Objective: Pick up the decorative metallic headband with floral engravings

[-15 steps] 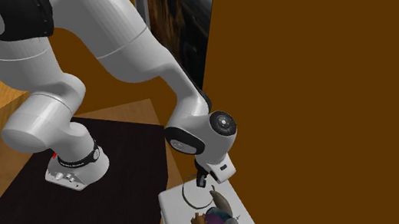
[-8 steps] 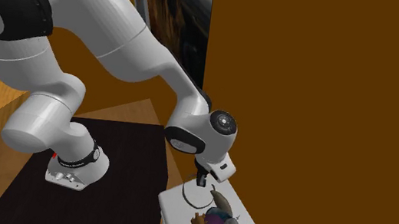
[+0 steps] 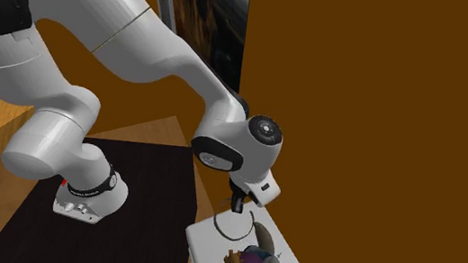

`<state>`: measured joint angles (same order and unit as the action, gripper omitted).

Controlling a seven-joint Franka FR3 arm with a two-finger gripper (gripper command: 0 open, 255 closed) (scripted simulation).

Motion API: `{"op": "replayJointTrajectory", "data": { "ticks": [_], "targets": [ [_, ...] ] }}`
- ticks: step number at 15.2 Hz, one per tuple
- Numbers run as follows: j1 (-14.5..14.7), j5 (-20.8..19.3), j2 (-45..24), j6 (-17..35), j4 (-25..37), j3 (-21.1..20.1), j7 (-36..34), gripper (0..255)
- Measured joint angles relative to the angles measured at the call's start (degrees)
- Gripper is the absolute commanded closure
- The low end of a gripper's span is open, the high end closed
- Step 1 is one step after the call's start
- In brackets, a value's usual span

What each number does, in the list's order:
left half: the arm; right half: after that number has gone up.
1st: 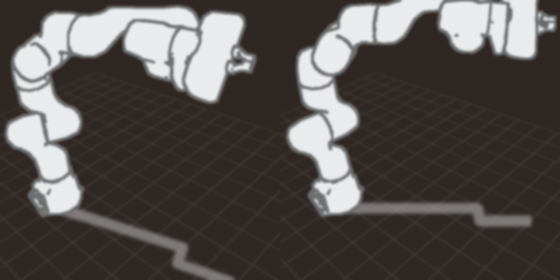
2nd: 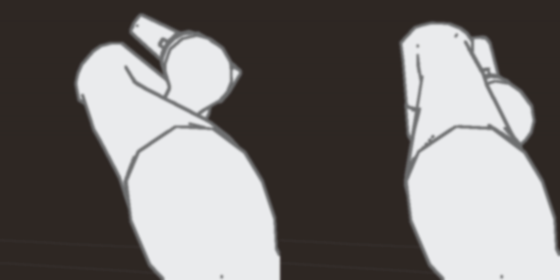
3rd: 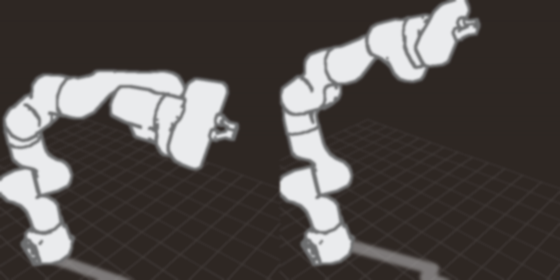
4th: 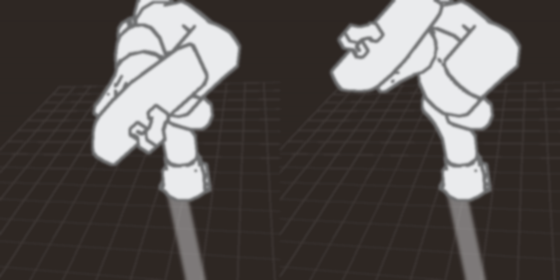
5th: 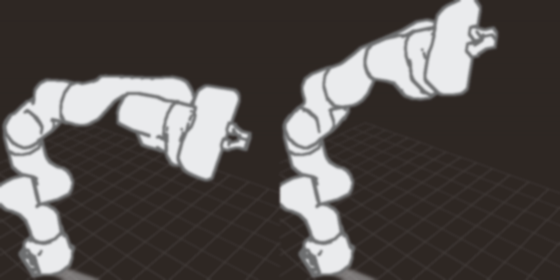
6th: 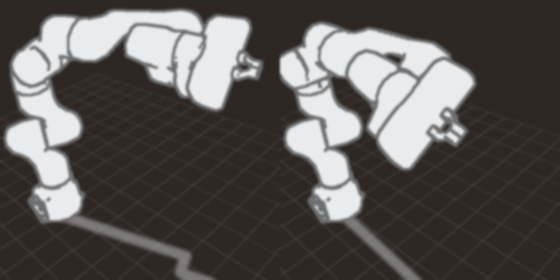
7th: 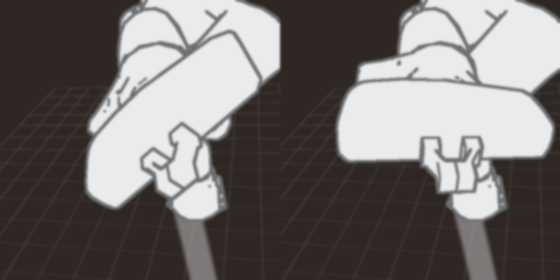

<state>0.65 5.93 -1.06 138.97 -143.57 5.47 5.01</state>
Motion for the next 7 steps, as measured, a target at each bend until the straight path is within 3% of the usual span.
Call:
{"op": "replayJointTrajectory", "data": {
  "ticks": [7],
  "targets": [
    [-0.1,-1.2,4.4,-5.4,1.1,0.1,-1.0,255]
  ]
}}
